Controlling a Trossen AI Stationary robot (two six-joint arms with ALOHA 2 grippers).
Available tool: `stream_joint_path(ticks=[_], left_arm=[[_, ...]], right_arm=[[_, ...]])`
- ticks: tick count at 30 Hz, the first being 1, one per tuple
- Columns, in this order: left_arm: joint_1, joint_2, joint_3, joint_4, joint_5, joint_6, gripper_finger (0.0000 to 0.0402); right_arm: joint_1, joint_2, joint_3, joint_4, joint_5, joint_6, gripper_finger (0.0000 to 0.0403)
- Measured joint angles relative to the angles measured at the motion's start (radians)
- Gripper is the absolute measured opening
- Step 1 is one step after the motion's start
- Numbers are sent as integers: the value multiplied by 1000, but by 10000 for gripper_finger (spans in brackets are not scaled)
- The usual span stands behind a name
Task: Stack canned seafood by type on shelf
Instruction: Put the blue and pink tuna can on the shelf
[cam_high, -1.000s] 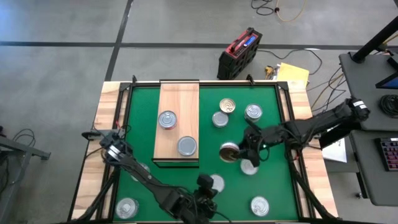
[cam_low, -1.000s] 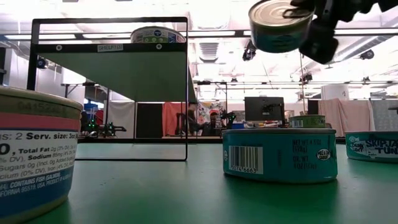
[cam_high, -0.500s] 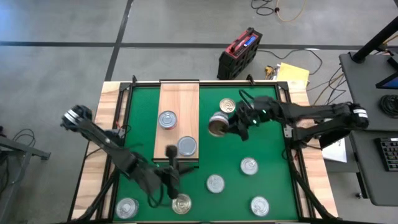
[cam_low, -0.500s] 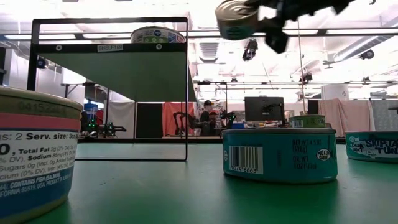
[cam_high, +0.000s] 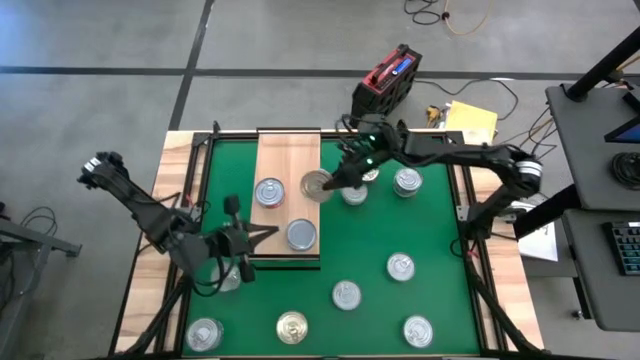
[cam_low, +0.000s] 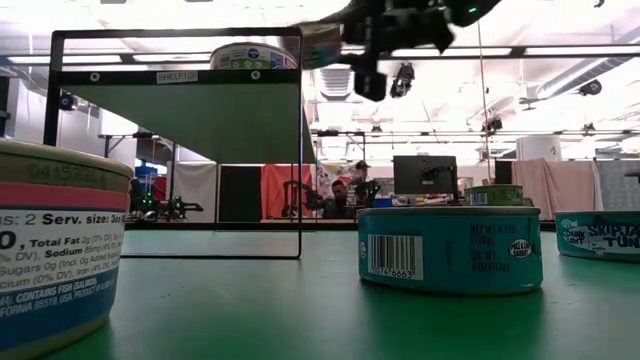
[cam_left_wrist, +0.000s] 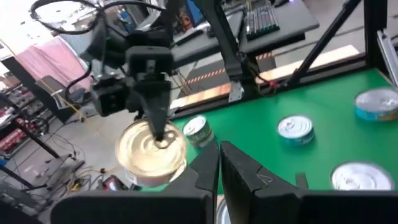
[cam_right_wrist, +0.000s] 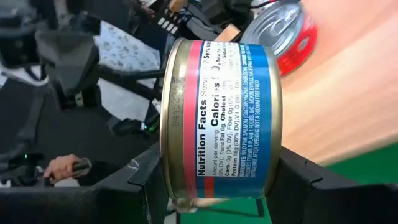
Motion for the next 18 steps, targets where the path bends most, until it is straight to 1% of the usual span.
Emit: stream_joint_path(ticks=[2,4,9,12,18], left_arm=[[-1,-12,0,-58,0,-32,0],[-1,-16,0,-127,1,-84,0],[-10,-3,0,-319,1,-251,0],[-34,19,-1,-343,1,-300,0],[-104,61,-1,-341,1,-309,0]], right_arm=[[-21,43,49,-17,-30,11,190],[-41,77,89,-22,-38,17,190],[-89,154,127,-27,-77,75,190],[-114,193,129,-24,-104,104,190],[-135,255,122,0,-105,148,190]])
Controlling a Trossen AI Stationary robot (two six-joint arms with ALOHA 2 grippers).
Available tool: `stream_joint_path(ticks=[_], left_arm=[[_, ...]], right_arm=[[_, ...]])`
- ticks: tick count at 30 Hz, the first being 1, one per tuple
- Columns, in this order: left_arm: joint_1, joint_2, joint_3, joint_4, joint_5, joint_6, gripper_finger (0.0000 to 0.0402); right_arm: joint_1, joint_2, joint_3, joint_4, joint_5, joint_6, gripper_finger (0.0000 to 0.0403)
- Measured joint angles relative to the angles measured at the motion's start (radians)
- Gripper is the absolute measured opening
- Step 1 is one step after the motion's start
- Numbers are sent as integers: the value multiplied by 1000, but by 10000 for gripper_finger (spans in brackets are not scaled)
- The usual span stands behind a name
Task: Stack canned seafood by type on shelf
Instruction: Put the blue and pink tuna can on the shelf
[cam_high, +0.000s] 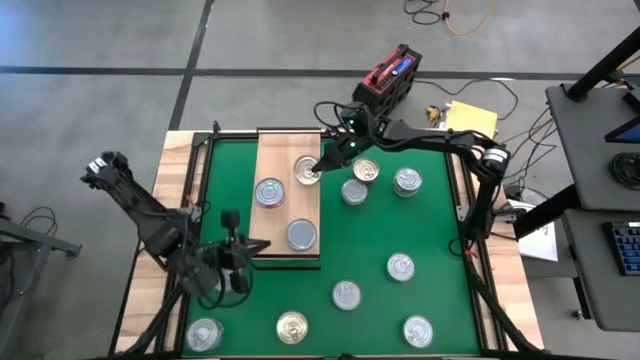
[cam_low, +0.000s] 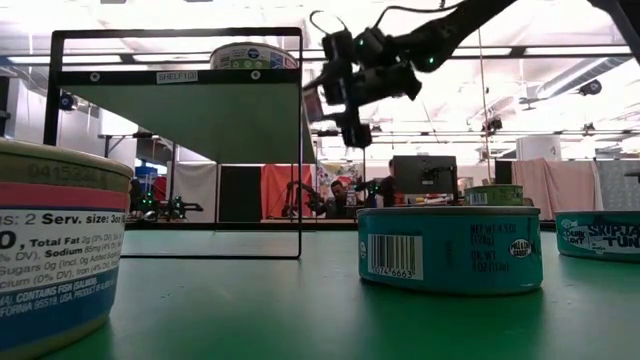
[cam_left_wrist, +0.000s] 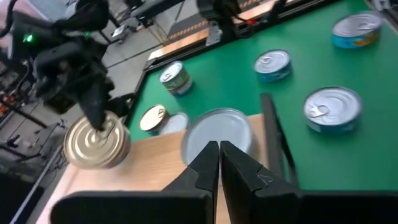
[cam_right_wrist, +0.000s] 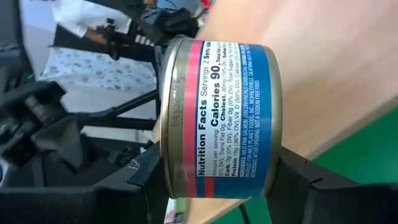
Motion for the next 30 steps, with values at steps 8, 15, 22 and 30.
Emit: stream_joint_path(ticks=[8,15,22,30], left_arm=[[-35,25,0,-1,-9,-32,0],[-36,29,0,-4,-9,-32,0],[-36,29,0,-4,-9,-36,0],[-35,29,1,-2,-10,-45,0]], right_arm=[[2,37,14,31,-3,56,190],[2,32,13,45,31,61,211],[2,30,13,47,40,59,278],[2,29,13,45,41,62,278]])
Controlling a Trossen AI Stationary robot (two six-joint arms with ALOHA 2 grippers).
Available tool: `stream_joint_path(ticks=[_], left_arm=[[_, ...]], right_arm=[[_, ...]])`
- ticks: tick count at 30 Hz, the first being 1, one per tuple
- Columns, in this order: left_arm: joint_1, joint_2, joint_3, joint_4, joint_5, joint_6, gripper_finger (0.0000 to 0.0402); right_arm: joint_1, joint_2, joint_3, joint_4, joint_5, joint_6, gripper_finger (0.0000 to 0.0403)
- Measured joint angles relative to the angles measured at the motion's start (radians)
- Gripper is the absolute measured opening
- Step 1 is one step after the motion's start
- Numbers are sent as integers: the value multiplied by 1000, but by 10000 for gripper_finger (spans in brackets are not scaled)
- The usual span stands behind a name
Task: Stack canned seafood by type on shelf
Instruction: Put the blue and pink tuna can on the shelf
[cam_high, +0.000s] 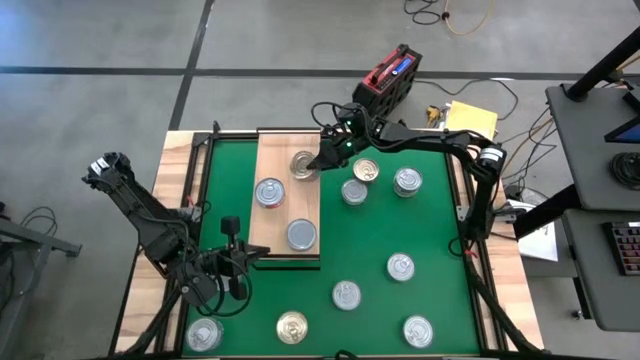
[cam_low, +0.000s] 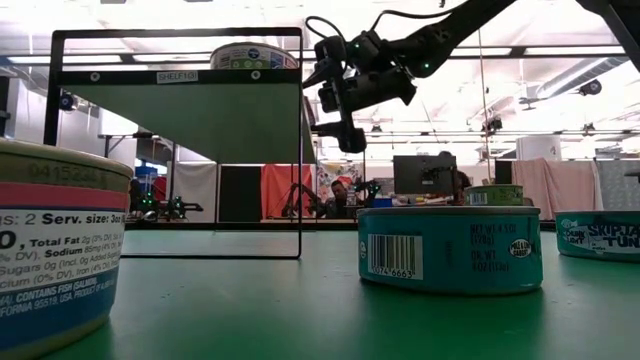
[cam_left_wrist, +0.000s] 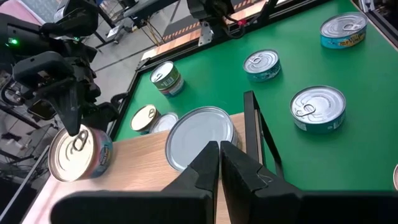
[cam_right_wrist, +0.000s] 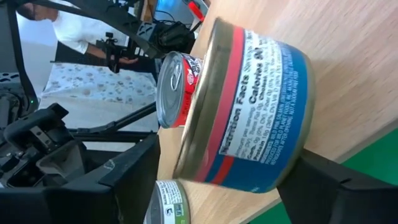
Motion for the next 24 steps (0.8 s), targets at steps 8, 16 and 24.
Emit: stream_joint_path(ticks=[8,16,24], left_arm=[[1,0,0,0,-1,0,0],[1,0,0,0,-1,-10,0],[0,0,0,0,0,-13,0]], right_arm=[[5,-4,12,-1,24,-8,279],[27,-5,58,-8,94,-54,288],[29,-5,58,-75,97,-93,275]])
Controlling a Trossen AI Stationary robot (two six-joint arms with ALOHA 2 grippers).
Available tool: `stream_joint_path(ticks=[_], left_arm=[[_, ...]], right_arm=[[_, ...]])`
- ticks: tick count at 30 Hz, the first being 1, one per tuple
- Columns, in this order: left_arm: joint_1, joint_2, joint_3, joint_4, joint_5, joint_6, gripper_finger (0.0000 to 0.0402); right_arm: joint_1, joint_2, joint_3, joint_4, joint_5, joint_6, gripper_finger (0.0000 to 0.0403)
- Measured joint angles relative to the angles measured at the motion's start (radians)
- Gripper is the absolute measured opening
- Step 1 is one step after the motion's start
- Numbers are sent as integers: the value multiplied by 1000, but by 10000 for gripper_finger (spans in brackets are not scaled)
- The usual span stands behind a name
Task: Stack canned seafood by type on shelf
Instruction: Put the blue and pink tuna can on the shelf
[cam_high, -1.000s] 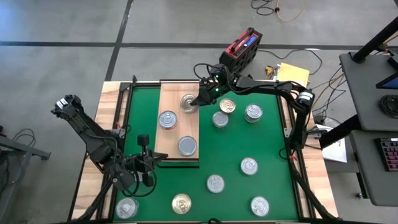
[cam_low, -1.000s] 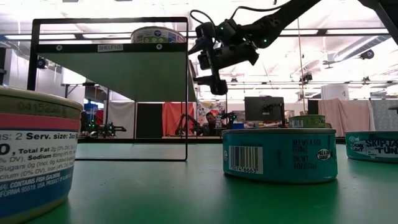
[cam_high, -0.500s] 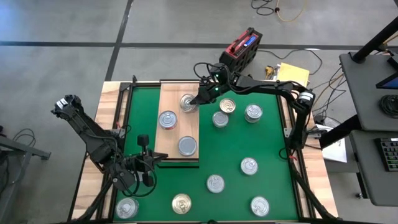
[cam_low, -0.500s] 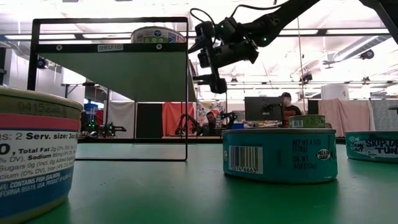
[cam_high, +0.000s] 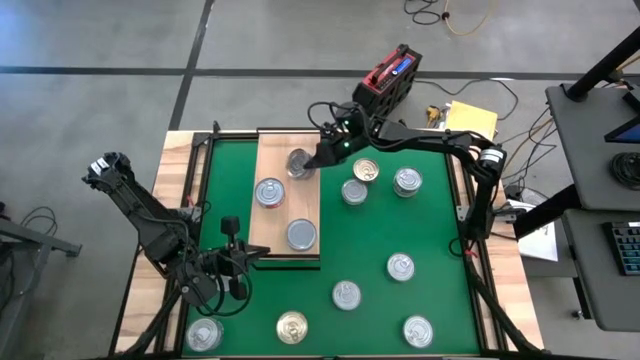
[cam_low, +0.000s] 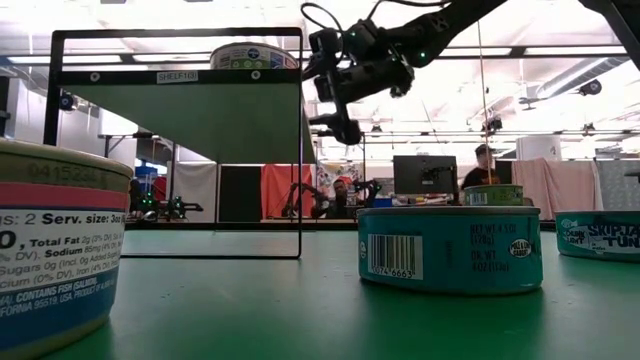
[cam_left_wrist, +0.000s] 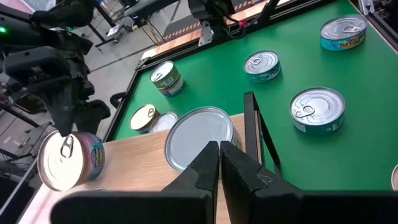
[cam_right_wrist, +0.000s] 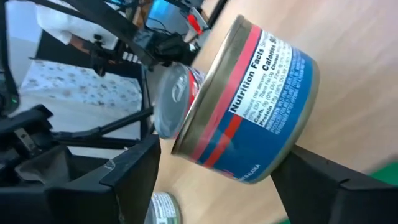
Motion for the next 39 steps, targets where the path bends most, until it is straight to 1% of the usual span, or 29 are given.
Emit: stream_joint_path(ticks=[11,18,24,32,39], left_arm=[[0,0,0,0,2,-15,0],[0,0,0,-1,2,-22,0],[0,0,0,-1,2,-23,0],[0,0,0,-1,1,-30,0],[0,0,0,-2,1,-30,0]], right_arm=[[5,0,0,-101,0,-140,283],[10,-7,0,-121,15,-209,278],[13,-20,0,-129,89,-237,283],[32,-33,4,-246,301,-337,286],[44,-68,1,-252,370,-354,290]])
